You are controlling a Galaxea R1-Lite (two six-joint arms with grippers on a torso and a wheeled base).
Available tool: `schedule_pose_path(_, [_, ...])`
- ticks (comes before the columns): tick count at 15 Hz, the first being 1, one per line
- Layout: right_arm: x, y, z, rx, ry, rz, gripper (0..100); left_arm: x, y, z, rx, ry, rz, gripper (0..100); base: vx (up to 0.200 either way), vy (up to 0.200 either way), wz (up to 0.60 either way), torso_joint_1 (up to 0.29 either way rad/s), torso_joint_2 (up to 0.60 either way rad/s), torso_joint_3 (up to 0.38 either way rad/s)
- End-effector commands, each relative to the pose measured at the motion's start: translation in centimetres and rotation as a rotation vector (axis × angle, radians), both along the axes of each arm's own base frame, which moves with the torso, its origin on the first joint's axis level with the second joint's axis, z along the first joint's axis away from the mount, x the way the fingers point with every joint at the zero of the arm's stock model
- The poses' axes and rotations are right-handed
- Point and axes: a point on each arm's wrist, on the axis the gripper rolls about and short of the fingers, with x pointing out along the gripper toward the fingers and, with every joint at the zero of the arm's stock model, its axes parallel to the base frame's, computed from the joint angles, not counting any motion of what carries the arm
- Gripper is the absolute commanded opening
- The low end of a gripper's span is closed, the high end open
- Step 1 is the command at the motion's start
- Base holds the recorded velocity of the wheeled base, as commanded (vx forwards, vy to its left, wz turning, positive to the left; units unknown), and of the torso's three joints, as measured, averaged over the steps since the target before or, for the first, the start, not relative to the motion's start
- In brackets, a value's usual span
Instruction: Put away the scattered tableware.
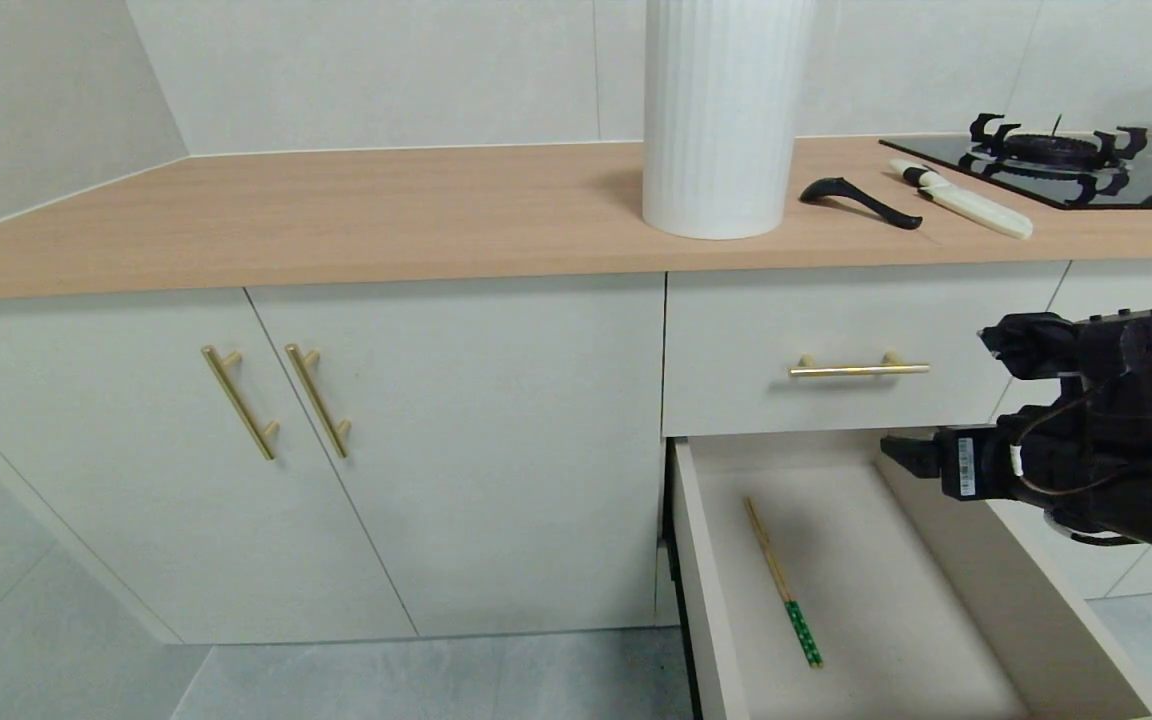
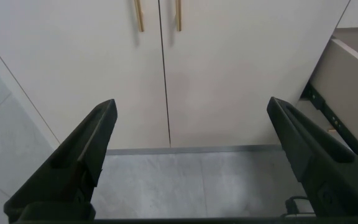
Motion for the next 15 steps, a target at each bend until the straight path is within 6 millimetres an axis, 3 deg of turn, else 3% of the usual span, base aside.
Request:
schedule_pose_path(1, [-0.65, -0.23, 0.80, 0.010, -0.030, 0.002, 100, 0.00, 0.00, 0.00, 0.000, 0.000, 0.001, 100, 0.000, 0.000, 0.00, 0.000, 0.00, 0.000])
schedule_pose_path(7, [-0.71, -0.25, 0.88, 0.010, -0.034, 0.000, 100, 0.00, 0.00, 0.00, 0.000, 0.000, 0.001, 100, 0.000, 0.000, 0.00, 0.002, -0.01, -0.004])
schedule_pose_path(11, [-0.78, -0.27, 0.91, 0.009, -0.035, 0.001, 100, 0.00, 0.00, 0.00, 0.000, 0.000, 0.001, 100, 0.000, 0.000, 0.00, 0.058, -0.24, -0.245])
schedule_pose_path(15, [-0.83, -0.29, 0.67, -0.011, -0.027, 0.011, 100, 0.00, 0.00, 0.00, 0.000, 0.000, 0.001, 100, 0.000, 0.000, 0.00, 0.167, -0.52, -0.297])
